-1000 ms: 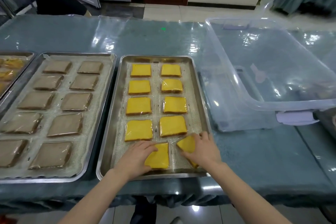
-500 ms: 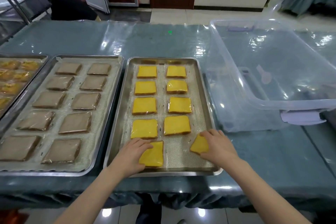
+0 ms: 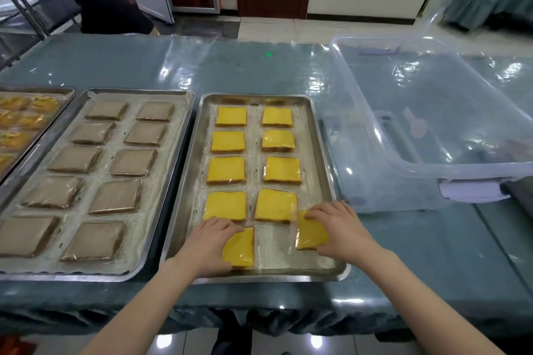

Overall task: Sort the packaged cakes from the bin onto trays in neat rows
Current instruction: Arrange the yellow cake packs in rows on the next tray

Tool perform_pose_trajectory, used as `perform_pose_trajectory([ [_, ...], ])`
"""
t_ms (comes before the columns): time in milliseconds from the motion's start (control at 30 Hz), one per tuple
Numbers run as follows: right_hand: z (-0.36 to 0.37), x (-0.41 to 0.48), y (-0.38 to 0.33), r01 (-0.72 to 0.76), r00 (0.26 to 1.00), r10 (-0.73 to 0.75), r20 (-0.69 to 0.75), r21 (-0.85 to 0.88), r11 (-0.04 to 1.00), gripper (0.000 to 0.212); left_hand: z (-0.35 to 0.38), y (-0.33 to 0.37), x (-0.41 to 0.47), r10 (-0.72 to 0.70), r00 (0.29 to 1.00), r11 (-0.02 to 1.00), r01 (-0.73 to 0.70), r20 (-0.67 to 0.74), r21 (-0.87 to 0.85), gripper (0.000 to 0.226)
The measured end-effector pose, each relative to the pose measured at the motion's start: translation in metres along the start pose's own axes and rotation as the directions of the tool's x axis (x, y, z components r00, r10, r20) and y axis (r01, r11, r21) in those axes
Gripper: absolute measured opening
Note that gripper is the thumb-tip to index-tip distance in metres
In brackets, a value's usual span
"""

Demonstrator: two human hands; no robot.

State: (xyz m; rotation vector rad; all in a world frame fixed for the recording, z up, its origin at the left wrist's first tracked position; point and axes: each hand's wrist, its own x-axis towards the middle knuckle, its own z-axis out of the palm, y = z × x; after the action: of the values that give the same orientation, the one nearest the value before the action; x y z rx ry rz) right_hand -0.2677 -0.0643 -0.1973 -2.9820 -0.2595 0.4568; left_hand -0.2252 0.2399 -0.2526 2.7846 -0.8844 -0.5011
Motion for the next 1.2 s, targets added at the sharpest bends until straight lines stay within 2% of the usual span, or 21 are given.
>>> perform_pose_trajectory([
  [67, 0.008, 0.005, -0.011, 0.064, 0.998, -0.064, 0.028, 0.028, 0.998, 0.071, 0.0, 0.008, 0.005, -0.038, 0.997, 0.998, 0.036, -0.063, -0.046, 0.072],
  [167, 0.025, 0.012, -0.026, 0.112, 0.99, -0.12, 0.079, 0.092, 0.989, 0.068, 0.0, 0.021, 0.019, -0.073, 0.983, 0.994, 0.058, -0.166, -0.093, 0.05],
  [300, 0.032, 0.022, -0.033, 0.083, 0.979, -0.108, 0.174, 0.147, 0.986, 0.067, -0.002, 0.027, 0.033, -0.099, 0.983, 0.986, 0.076, -0.152, -0.151, 0.043],
  [400, 0.029, 0.032, -0.039, 0.039, 0.999, -0.045, 0.021, 0.251, 0.967, 0.052, -0.001, 0.016, 0.027, -0.144, 0.968, 0.966, 0.092, -0.208, -0.242, 0.039],
  [467, 0.028, 0.039, -0.05, 0.027, 0.997, 0.003, -0.077, 0.381, 0.924, 0.041, 0.005, 0.003, 0.013, -0.262, 0.912, 0.939, 0.165, -0.316, -0.302, 0.038],
  [500, 0.029, 0.042, -0.057, 0.021, 0.997, 0.01, -0.073, 0.416, 0.909, 0.04, 0.008, -0.002, 0.004, -0.332, 0.875, 0.919, 0.215, -0.352, -0.331, 0.038],
  [533, 0.031, 0.044, -0.065, 0.027, 0.999, -0.008, -0.05, 0.398, 0.917, 0.041, 0.012, -0.007, -0.005, -0.396, 0.844, 0.894, 0.264, -0.363, -0.361, 0.039],
  [600, 0.043, 0.048, -0.078, 0.067, 0.998, -0.065, -0.015, 0.216, 0.974, 0.047, 0.018, -0.011, -0.019, -0.486, 0.818, 0.841, 0.343, -0.308, -0.418, 0.044],
  [667, 0.055, 0.048, -0.085, 0.095, 0.995, -0.095, -0.016, 0.043, 0.994, 0.053, 0.025, -0.012, -0.027, -0.503, 0.834, 0.82, 0.378, -0.227, -0.43, 0.047],
  [767, 0.066, 0.048, -0.087, 0.158, 0.985, -0.161, -0.056, -0.041, 0.987, 0.054, 0.03, -0.009, -0.03, -0.517, 0.84, 0.775, 0.378, -0.165, -0.506, 0.037],
  [833, 0.067, 0.048, -0.086, 0.217, 0.971, -0.219, -0.093, -0.033, 0.976, 0.048, 0.031, -0.006, -0.029, -0.545, 0.819, 0.735, 0.365, -0.177, -0.571, 0.033],
  [933, 0.064, 0.049, -0.089, 0.235, 0.97, -0.23, -0.083, 0.068, 0.97, 0.044, 0.028, -0.002, -0.027, -0.574, 0.777, 0.723, 0.333, -0.258, -0.606, 0.031],
  [1100, 0.065, 0.052, -0.105, 0.274, 0.962, -0.269, -0.057, 0.158, 0.949, 0.046, 0.025, -0.007, -0.034, -0.615, 0.719, 0.744, 0.391, -0.324, -0.542, 0.028],
  [1200, 0.07, 0.049, -0.106, 0.225, 0.967, -0.203, -0.154, 0.146, 0.963, 0.039, 0.026, -0.009, -0.037, -0.617, 0.734, 0.762, 0.466, -0.284, -0.45, 0.024],
])
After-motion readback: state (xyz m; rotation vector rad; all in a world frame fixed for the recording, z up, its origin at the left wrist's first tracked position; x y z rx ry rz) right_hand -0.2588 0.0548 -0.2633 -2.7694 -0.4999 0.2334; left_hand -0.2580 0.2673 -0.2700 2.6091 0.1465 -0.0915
